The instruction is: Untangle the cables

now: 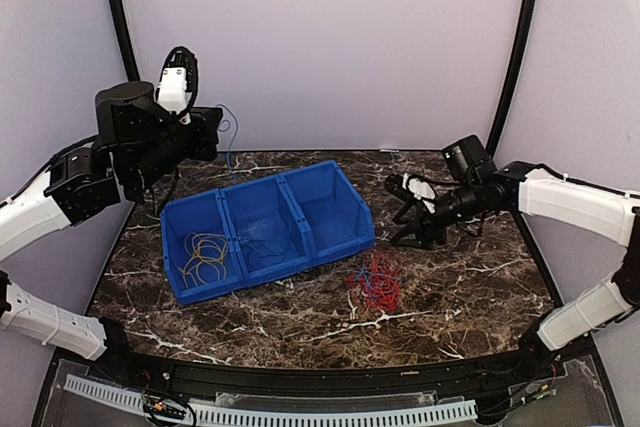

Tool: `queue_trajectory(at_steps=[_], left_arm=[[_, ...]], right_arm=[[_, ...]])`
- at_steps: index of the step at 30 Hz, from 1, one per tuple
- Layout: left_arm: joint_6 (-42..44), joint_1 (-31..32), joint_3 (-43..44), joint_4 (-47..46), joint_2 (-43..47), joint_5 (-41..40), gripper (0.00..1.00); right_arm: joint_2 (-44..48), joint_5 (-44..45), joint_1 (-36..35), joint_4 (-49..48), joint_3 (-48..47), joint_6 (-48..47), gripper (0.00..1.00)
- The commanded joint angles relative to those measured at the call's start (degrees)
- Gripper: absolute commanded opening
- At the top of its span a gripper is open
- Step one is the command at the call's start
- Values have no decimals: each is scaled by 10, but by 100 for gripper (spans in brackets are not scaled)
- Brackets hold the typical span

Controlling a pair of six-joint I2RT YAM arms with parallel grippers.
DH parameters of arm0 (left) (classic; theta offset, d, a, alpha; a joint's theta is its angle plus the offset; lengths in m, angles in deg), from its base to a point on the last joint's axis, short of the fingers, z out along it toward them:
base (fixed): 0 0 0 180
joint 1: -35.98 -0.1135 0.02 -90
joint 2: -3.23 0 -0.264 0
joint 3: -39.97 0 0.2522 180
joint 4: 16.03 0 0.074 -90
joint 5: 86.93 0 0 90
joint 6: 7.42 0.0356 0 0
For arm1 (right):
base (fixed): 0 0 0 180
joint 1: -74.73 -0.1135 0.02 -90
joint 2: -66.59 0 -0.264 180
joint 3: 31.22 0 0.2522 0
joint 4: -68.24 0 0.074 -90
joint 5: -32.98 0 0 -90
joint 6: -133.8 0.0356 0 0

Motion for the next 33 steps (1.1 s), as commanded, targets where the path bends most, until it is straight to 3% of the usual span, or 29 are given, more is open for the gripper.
queue_trajectory(at_steps=[1,4,7,33], left_arm=[[-32,-48,16,32,-7,59,0],[-33,-59,20,33,-20,86,0],[-30,-65,26,32,-35,98,0],[-137,-109,-34,87,-221,175,0]], right_arm=[[53,-8,45,-29,32,24,62],[96,-32,75,-92,100,37,69],[113,6,81,-106,127,25,71],[92,-6,85,-93,126,3,73]])
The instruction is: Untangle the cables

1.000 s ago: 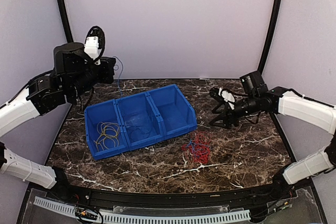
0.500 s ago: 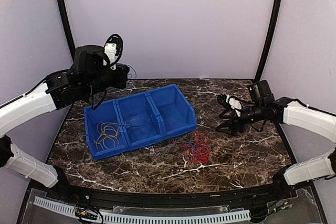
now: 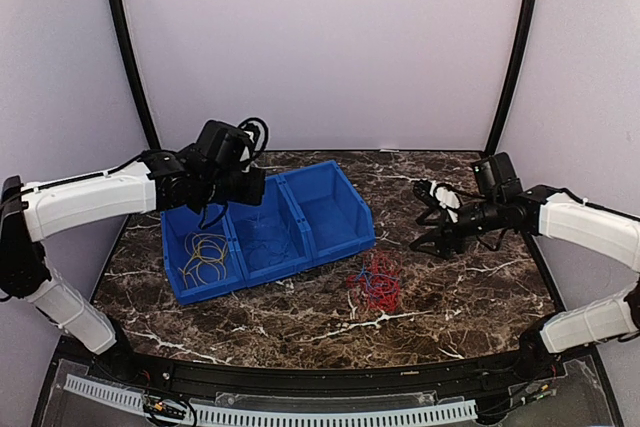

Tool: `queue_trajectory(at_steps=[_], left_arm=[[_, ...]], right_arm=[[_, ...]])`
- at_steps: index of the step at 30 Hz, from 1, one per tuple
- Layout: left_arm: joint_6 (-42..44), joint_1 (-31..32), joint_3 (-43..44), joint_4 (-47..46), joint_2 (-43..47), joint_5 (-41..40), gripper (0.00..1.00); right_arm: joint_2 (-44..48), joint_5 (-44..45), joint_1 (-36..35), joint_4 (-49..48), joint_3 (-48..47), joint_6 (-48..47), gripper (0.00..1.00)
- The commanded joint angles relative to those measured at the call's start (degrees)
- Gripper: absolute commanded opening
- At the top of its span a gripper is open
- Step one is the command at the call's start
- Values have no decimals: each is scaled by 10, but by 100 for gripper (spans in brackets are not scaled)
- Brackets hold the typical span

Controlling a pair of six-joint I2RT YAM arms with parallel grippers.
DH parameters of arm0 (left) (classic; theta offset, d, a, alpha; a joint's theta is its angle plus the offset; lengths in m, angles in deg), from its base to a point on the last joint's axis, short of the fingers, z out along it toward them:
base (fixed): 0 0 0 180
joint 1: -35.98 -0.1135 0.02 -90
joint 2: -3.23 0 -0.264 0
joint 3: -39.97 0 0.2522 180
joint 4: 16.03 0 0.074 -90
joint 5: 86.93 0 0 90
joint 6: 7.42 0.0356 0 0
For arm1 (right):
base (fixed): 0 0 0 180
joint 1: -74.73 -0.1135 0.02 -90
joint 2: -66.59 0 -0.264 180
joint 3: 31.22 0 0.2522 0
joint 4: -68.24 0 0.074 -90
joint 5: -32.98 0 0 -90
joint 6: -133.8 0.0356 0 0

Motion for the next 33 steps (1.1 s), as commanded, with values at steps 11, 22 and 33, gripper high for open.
queue_trajectory(at_steps=[11,22,33], left_arm=[[-32,-16,-23,46,-92,45,18],[-23,-16,-10,63,-43,31,50],[88,59,-101,-152,87,162,57]], right_arm=[[-25,-8,3,-4,-2,-15,73],[-44,-26,3,13,-7,-29,73],[-102,-41,-39,52,-25,-62,72]])
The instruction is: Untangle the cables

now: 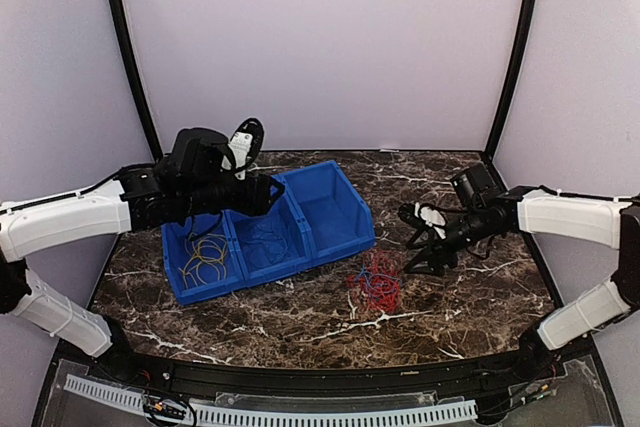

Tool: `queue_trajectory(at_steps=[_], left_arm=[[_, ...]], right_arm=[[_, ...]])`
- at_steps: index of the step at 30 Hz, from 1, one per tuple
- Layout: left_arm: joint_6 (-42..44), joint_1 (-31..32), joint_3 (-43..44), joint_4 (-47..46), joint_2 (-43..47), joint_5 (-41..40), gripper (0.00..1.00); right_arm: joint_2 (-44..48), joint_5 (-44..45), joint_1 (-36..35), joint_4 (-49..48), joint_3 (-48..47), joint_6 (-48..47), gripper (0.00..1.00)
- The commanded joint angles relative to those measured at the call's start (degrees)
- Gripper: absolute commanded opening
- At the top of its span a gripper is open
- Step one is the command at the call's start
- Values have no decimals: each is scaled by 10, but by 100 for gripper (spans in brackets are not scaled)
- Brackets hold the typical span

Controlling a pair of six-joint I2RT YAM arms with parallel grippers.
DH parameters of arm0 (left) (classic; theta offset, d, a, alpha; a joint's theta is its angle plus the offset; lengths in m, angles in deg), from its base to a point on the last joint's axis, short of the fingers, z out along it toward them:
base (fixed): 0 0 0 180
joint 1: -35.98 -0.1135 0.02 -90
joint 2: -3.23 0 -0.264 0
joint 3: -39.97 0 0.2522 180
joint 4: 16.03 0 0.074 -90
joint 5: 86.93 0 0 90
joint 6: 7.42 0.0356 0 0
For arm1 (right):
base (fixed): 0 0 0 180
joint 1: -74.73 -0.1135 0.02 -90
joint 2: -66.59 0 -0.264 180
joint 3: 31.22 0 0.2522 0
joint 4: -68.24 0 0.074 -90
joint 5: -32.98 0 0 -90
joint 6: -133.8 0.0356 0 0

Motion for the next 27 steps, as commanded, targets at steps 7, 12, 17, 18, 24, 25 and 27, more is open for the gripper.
queue_trajectory(at_steps=[7,12,17,18,24,25,27], left_arm=[[103,130,-2,-114,-80,80,56],[94,146,-4,-141,-124,101,56],[80,146,-16,-185,-150,148,57],[77,146,-12,-187,-162,153,57],[73,150,-8,-218,-195,173,56],[75,150,-11,-230,-196,175,56],[83,150,-14,-239,-199,179,56]], right_arm=[[-67,15,-54,5,-31,-4,69],[-102,30,-58,14,-49,5,46],[-103,17,-59,19,-51,-2,29],[-103,16,-59,20,-51,-2,30],[-114,19,-60,23,-52,-3,31],[-118,17,-61,25,-53,-5,30],[-125,14,-61,35,-59,-10,26]])
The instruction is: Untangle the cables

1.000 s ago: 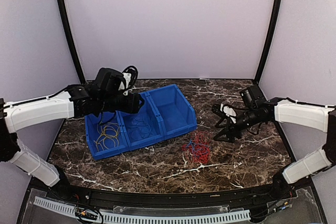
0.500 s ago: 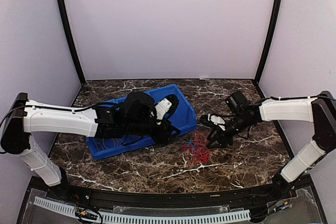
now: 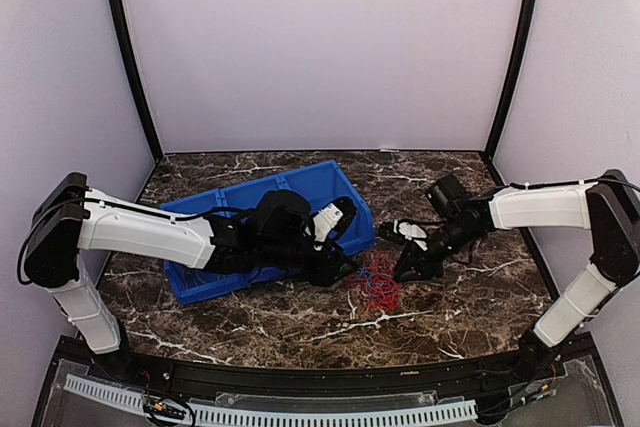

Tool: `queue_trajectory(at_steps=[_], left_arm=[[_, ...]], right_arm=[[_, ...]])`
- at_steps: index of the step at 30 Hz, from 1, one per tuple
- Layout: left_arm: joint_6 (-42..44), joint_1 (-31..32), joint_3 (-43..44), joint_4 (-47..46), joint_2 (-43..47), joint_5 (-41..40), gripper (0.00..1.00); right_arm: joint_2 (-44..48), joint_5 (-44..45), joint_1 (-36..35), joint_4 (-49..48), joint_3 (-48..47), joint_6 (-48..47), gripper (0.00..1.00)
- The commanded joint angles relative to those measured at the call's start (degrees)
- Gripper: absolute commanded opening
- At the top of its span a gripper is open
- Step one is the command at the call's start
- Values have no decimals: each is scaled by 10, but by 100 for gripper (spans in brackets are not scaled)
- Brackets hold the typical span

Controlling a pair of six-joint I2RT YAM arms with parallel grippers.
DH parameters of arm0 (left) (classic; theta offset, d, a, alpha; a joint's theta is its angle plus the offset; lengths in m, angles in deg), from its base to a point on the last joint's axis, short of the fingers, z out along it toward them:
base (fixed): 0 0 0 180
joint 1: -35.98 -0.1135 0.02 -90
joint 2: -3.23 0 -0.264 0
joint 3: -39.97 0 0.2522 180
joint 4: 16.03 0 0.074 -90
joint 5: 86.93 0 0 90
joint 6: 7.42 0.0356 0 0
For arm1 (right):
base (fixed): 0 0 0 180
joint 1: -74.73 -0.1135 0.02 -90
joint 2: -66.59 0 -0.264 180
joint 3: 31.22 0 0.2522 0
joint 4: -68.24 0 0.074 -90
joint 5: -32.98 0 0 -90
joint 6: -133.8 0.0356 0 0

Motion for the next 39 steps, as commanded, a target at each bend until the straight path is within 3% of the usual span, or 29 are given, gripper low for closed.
queue_trajectory(at_steps=[1,4,6,12,27,35,39], left_arm=[[13,3,-7,-50,0,24,56],[28,4,-9,-54,-11,20,55],[35,6,-10,-65,-20,20,54],[47,19,-8,-122,-57,19,52],[31,24,22,-192,-110,19,44],[23,24,36,-225,-132,63,34],[20,24,38,-246,-134,70,21]], right_arm=[[-19,-9,-5,17,-25,-10,21],[-17,-20,-5,29,-34,-17,4],[3,-30,-5,28,-34,-21,0],[68,-83,-6,31,-22,-41,0],[89,-142,-6,76,-32,-76,0],[93,-140,-6,75,-32,-76,0],[93,-138,-6,73,-30,-75,0]])
